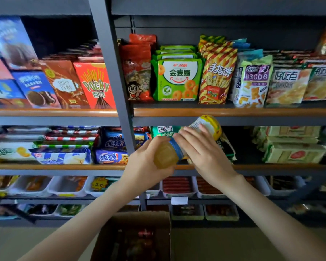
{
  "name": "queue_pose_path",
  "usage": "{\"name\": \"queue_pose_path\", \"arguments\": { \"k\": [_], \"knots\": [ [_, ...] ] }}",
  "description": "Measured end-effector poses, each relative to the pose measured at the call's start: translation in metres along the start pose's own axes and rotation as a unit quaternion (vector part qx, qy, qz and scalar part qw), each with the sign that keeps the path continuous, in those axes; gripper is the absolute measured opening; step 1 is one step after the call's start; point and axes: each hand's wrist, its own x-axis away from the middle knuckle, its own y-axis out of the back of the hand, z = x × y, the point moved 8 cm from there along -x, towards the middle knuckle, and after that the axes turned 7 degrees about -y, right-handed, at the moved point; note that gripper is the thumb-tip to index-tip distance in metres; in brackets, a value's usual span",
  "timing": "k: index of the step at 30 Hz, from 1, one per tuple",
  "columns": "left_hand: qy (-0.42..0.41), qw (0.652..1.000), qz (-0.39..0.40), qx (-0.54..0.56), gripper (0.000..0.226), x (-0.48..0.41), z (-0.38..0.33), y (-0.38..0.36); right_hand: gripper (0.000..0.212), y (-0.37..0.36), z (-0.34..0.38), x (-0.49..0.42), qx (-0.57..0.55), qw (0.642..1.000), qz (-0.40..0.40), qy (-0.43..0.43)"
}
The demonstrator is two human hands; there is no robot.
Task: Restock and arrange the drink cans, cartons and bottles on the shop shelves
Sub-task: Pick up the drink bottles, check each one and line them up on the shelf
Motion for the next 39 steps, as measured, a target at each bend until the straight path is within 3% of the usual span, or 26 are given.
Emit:
{"name": "queue_pose_path", "arguments": {
  "k": [2,5,8,10,13,15,18,21,26,29,34,39],
  "knots": [
    [-0.037,0.999,-0.011,0.002,0.06,-0.014,-0.007,0.019,0.035,0.009,-0.004,-0.012,-0.004,0.999,-0.032,0.003],
    [-0.122,0.992,-0.014,0.033,0.056,-0.042,-0.025,0.059,0.05,0.027,-0.023,-0.042,-0.066,0.996,-0.052,-0.033],
    [-0.196,0.973,-0.027,0.12,0.052,-0.066,-0.04,0.113,0.053,0.062,-0.042,-0.079,-0.189,0.972,-0.086,-0.112],
    [-0.237,0.963,-0.038,0.122,0.056,-0.079,-0.047,0.145,0.052,0.096,-0.047,-0.104,-0.25,0.948,-0.133,-0.145],
    [-0.283,0.952,-0.113,-0.043,0.052,-0.106,-0.044,0.184,0.043,0.133,-0.059,-0.146,-0.395,0.881,-0.159,-0.208],
    [-0.3,0.918,-0.201,-0.162,0.049,-0.129,-0.043,0.211,0.054,0.145,-0.072,-0.177,-0.501,0.815,-0.162,-0.242],
    [-0.311,0.877,-0.274,-0.243,0.049,-0.166,-0.046,0.239,0.058,0.16,-0.092,-0.219,-0.591,0.738,-0.199,-0.256],
    [-0.305,0.848,-0.317,-0.297,0.05,-0.194,-0.051,0.255,0.042,0.158,-0.105,-0.253,-0.633,0.698,-0.201,-0.266],
    [-0.345,0.791,-0.32,-0.392,0.045,-0.222,-0.063,0.255,0.038,0.144,-0.123,-0.301,-0.636,0.697,-0.199,-0.266],
    [-0.366,0.762,-0.33,-0.42,0.04,-0.229,-0.063,0.252,0.04,0.137,-0.132,-0.325,-0.625,0.716,-0.173,-0.257],
    [-0.359,0.753,-0.353,-0.423,0.032,-0.236,-0.057,0.256,0.043,0.106,-0.141,-0.353,-0.528,0.797,-0.083,-0.282],
    [-0.367,0.745,-0.332,-0.448,0.033,-0.241,-0.049,0.25,0.041,0.073,-0.143,-0.374,-0.514,0.8,-0.006,-0.311]
  ]
}}
